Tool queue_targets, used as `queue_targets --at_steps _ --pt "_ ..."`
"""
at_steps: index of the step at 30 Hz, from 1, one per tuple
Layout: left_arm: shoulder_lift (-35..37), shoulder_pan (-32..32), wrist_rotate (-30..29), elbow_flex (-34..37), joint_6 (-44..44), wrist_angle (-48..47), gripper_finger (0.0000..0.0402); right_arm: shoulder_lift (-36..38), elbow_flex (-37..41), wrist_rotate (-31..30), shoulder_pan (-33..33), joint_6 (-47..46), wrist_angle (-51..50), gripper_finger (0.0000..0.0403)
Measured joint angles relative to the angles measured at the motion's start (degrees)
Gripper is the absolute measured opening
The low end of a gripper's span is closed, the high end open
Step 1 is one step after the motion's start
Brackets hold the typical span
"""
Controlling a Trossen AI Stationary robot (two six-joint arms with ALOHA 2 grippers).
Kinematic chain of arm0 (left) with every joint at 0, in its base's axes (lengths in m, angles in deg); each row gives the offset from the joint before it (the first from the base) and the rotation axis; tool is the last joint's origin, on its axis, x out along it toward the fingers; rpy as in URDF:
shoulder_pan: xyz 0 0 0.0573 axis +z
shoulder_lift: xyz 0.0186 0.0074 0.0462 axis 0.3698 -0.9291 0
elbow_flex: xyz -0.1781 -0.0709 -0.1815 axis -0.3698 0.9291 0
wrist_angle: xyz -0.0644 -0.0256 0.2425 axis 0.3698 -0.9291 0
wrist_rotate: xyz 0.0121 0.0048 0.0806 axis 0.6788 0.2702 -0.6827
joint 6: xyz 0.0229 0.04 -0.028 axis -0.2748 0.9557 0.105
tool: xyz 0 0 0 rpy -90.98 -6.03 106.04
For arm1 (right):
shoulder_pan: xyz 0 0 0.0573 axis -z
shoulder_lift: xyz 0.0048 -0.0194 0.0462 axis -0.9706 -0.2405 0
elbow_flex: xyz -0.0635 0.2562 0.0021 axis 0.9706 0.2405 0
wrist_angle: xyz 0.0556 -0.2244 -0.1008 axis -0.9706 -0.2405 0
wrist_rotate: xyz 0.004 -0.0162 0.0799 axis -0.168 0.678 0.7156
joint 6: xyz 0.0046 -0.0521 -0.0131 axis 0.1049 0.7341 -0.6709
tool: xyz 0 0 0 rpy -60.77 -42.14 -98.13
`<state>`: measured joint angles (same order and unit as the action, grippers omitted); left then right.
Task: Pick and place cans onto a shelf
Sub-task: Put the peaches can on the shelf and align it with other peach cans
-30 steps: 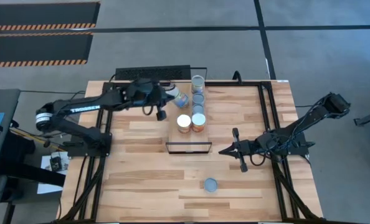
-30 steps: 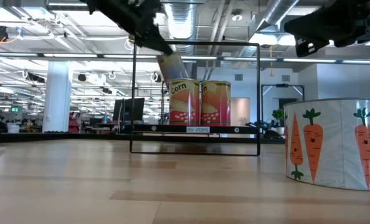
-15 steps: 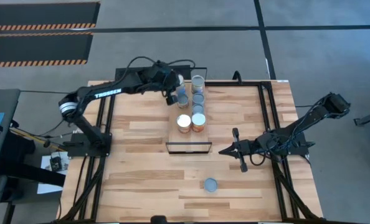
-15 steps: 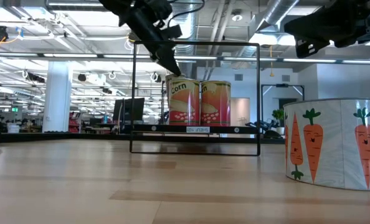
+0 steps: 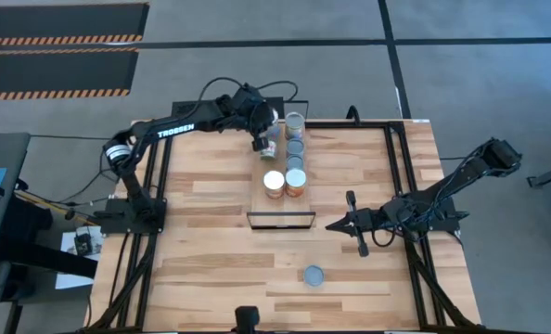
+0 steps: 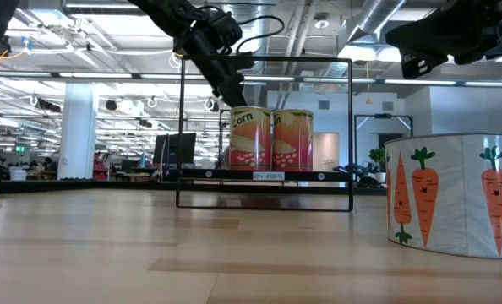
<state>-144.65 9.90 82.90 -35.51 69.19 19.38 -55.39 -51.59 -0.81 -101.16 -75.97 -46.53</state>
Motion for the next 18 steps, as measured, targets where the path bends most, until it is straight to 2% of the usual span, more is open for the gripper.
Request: queue_targets --at_steps 13,18 --pt "-0.21 0.60 1.60 0.09 1.02 -0.39 0.0000 0.00 0.02 -0.02 0.00 -0.03 0.11 0.0008" --pt "-0.21 1.13 5.40 0.09 1.24 -0.39 0.0000 0.00 0.02 0.09 0.00 -0.03 0.22 0.0008"
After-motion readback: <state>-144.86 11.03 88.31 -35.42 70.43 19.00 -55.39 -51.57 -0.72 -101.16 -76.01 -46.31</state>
